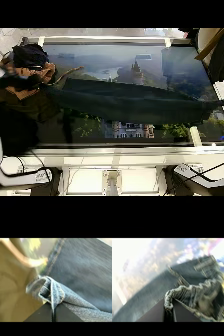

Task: Fold the clothes and pants, and hang the long-sleeved shirts on hangers.

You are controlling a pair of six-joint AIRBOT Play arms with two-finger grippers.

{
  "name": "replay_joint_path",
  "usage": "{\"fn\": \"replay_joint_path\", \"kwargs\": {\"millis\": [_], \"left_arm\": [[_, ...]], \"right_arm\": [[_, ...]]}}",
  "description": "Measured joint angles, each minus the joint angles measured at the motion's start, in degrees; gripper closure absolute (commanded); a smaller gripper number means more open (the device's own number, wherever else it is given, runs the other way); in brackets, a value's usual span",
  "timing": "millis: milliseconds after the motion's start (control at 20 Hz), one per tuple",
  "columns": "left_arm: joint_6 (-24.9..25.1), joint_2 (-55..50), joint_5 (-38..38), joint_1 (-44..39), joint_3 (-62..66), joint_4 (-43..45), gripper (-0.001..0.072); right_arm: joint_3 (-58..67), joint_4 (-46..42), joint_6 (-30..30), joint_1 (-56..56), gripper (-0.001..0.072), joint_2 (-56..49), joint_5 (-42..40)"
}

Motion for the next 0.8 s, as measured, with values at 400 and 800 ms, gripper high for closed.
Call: {"fn": "replay_joint_path", "kwargs": {"millis": [400, 800], "left_arm": [[-11.1, -20.7, 2.5, -5.4, 19.4, 7.6, 0.0698], [-13.0, -24.9, 13.5, -5.9, 22.9, -0.3, -0.0013]], "right_arm": [[6.2, -5.2, 12.0, 10.4, 0.0654, -13.8, -11.8], [9.5, -5.4, 15.7, 15.8, 0.0356, -20.9, -26.0]]}}
